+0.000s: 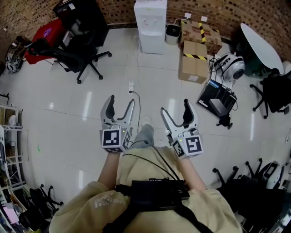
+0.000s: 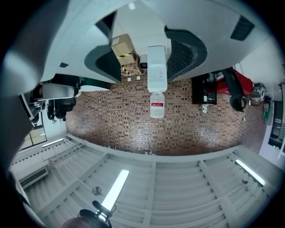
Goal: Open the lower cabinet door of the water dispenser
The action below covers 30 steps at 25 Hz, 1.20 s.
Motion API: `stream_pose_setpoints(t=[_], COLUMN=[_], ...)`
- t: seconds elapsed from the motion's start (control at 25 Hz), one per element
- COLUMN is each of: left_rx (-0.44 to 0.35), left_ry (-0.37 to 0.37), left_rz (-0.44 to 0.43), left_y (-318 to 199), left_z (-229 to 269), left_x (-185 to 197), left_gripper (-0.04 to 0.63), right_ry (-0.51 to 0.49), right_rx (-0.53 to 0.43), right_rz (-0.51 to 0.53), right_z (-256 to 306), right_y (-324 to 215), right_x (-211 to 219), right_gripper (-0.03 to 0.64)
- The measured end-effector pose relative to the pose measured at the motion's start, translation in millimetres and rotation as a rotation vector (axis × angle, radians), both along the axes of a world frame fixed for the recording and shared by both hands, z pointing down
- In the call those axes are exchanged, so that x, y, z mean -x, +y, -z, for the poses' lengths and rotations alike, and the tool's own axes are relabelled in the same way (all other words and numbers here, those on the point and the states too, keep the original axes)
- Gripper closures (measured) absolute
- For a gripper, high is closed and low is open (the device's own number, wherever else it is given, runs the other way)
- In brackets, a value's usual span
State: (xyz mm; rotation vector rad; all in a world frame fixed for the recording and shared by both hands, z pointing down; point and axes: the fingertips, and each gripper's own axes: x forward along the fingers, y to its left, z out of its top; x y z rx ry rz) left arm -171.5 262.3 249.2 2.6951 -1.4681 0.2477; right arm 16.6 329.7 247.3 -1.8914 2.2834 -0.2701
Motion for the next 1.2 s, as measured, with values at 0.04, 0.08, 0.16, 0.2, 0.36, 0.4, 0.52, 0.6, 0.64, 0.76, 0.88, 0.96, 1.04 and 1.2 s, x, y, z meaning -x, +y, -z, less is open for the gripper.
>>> stream_pose_setpoints(t=[0.04,0.08,0.16,0.2,0.36,0.4,0.52,0.6,0.64,0.76,0.88,0.96,1.04,1.2], left_rx=[0.006,0.006,-0.009,-0.013,-0.019,-0.021,-0.019,-0.014,-0.009,0.019,0.009,0.023,0.051,0.027], left_ry=[0.004,0.009,0.026,0.032,0.046,0.052,0.058,0.063,0.066,0.055,0.034,0.038,0.043,0.033], left_rz=[-0.009,-0.013,-0.018,-0.026,-0.041,-0.038,-0.036,-0.033,-0.034,-0.070,-0.100,-0.089,-0.078,-0.069], left_y=[-13.5,-27.1,-52.7,-65.3,-122.8,-136.3,-167.8,-184.9,-192.9,-212.3,-232.4,-247.7,-258.0,-287.1], left_z=[-1.9,-4.8,-9.8,-10.0,-0.1,2.6,4.9,1.3,-1.0,-2.6,-4.2,-11.7,-20.1,-28.5], left_x=[-7.3,-13.8,-23.8,-28.1,-33.6,-33.1,-32.7,-30.9,-29.5,-25.5,-24.3,-27.3,-37.0,-73.2], left_gripper=[0.276,0.276,0.276,0.276,0.277,0.276,0.276,0.276,0.276,0.278,0.278,0.278,0.278,0.278], right_ry=[0.008,0.014,0.029,0.036,0.045,0.050,0.069,0.077,0.074,0.052,0.064,0.077,0.068,0.017], right_rx=[0.004,0.011,0.031,0.041,0.039,0.033,0.033,0.045,0.051,0.049,0.036,0.043,0.063,0.093], right_rz=[-0.005,-0.010,-0.011,-0.010,0.000,0.010,0.059,0.085,0.091,0.076,0.057,0.048,0.026,0.009], right_z=[-1.3,-3.0,-7.4,-9.0,-0.6,2.3,2.2,-1.9,-3.3,-0.7,2.9,-1.5,-10.8,-29.8], right_y=[-9.6,-19.3,-39.5,-51.8,-113.8,-128.1,-162.6,-182.6,-192.4,-220.2,-244.8,-254.7,-260.6,-293.2], right_x=[-4.8,-10.1,-20.2,-23.8,-23.3,-19.6,-5.2,2.5,5.1,10.5,9.7,1.1,-17.8,-67.5], right_gripper=[0.184,0.184,0.184,0.184,0.184,0.184,0.184,0.184,0.184,0.184,0.184,0.184,0.184,0.184])
